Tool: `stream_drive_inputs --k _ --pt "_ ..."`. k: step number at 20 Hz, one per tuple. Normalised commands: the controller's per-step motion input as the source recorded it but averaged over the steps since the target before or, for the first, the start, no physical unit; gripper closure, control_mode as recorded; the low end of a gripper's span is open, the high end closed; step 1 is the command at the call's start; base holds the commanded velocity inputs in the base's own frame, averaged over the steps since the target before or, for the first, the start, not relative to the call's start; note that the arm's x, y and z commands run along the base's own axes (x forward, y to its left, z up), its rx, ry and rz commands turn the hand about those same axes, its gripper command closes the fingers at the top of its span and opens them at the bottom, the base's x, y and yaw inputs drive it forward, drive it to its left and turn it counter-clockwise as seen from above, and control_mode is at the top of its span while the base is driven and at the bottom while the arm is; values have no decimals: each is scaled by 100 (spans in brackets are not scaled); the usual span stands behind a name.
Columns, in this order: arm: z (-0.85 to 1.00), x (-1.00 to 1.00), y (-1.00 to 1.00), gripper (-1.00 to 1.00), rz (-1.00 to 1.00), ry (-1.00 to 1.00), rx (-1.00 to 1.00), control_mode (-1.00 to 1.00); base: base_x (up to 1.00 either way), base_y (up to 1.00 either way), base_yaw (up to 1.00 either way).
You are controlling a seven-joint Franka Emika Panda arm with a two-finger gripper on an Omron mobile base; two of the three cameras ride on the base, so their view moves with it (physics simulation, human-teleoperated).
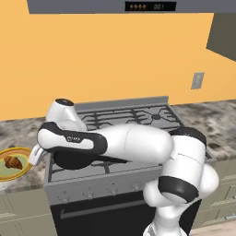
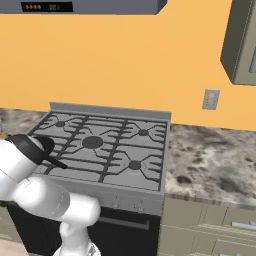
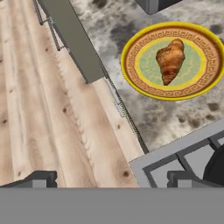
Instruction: Pick the croissant and place it on the pan. Then turn on the stove to warm the croissant.
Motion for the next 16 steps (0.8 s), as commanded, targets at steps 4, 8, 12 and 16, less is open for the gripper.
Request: stream_drive_inputs --k 4,8,12,16 --pt "-4 14 26 -100 0 4 0 -100 0 0 0" --pt "-11 14 16 -100 0 0 -3 -100 0 0 0" --pt "-18 9 11 -100 0 0 -8 -100 0 0 0" --pt "-15 8 13 -100 0 0 -8 -100 0 0 0"
